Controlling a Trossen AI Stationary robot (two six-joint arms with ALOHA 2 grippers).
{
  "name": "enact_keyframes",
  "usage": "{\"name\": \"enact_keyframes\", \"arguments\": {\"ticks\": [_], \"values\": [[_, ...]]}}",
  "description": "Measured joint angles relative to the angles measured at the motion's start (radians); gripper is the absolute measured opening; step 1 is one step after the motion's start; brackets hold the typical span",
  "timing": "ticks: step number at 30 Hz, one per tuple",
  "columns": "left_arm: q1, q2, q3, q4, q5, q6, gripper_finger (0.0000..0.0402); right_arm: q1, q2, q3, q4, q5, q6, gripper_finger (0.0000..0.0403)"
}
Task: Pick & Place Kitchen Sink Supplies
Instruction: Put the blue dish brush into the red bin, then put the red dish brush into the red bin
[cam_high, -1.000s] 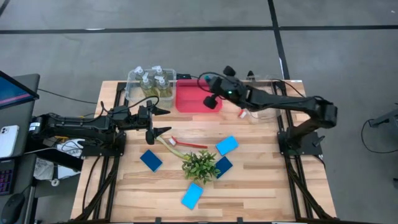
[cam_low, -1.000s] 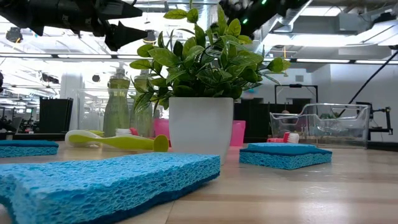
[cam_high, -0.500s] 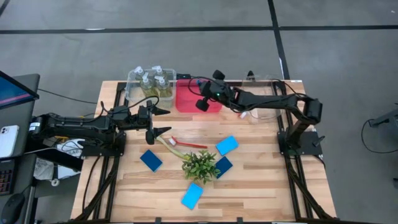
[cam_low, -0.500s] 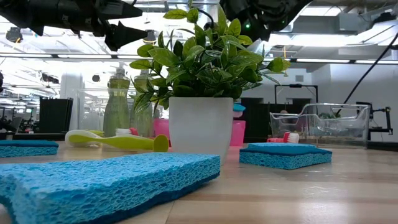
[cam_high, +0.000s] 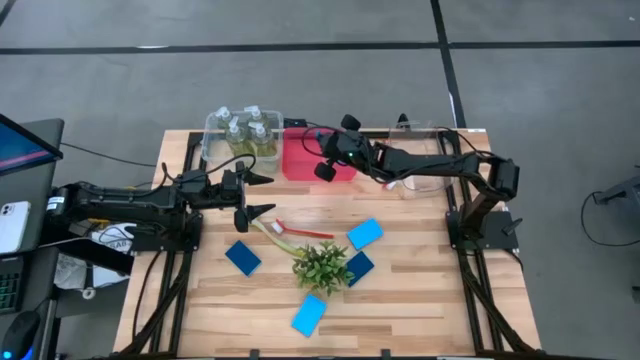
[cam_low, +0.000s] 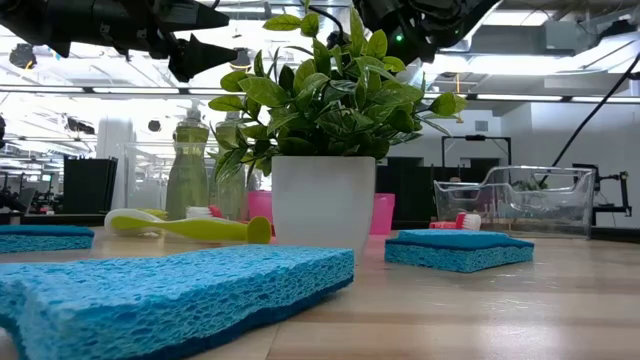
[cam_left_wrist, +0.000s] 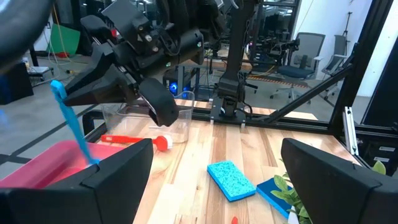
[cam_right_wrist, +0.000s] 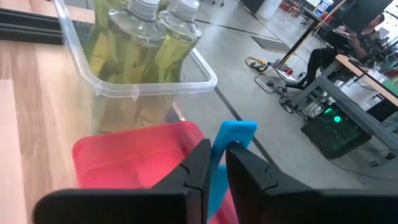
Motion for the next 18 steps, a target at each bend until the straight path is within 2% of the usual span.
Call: {"name": "enact_keyframes", "arguments": {"ticks": [9,15,18], "values": [[0.000,0.000,0.000,0.000,0.000,-0.016,0.0356,-0.001,0.000,0.000,-0.009,0.003,-0.029,0.0078],[-0.001,0.000,0.000,-0.003,0.000,-0.042,0.0356,0.016,-0.016,0.000,-0.173,0.016,0.058,0.0117],[-0.001,0.000,0.000,-0.006,0.000,-0.074,0.0356,0.039,-0.030,0.000,-0.276,0.133,0.062,0.0137]]}}
